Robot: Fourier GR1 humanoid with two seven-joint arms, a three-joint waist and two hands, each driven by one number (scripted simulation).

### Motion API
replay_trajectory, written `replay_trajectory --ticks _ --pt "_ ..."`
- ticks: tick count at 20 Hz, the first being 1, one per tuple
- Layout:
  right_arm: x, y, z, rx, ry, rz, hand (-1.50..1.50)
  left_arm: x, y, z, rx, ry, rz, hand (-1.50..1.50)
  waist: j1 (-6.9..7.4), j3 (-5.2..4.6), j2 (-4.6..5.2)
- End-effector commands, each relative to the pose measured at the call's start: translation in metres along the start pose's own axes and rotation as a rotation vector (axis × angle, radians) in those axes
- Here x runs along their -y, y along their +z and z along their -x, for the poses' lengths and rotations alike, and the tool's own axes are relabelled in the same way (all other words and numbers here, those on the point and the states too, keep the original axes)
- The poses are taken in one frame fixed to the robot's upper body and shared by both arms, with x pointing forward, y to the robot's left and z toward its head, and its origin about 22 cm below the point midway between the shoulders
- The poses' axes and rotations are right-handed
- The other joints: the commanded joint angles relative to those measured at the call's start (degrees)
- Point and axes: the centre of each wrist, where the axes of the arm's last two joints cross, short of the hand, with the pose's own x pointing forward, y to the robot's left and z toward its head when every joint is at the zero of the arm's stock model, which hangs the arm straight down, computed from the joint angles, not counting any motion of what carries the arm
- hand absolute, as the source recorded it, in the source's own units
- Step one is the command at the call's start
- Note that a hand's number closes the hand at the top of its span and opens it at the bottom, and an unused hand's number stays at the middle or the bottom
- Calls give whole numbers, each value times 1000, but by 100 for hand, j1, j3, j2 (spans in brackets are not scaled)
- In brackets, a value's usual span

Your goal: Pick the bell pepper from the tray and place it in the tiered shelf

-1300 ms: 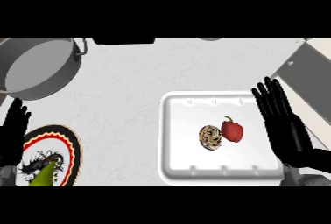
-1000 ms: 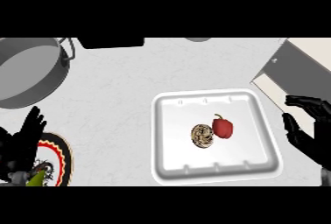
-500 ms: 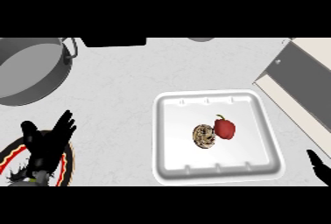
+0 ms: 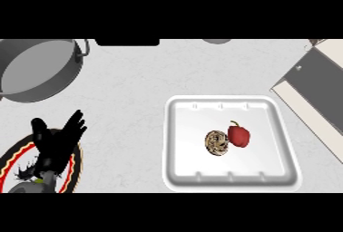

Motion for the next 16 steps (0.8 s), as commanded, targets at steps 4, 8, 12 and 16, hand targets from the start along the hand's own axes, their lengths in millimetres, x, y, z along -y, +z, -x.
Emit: replay_trajectory --ticks 4,8,12,16 --pt "-5 6 -54 -136 131 -61 -150 13 3 1 2 -11 48 0 191 -7 30" --pt "-20 -18 -75 -225 189 10 -150 10 -8 -7 0 -8 43 0 298 -15 67" --pt "-50 -40 -91 -284 272 49 -150 18 -11 -11 0 -20 49 0 271 -2 47" --pt "-86 -57 -106 -353 327 27 -150 18 -12 -13 3 -18 52 0 281 4 38"
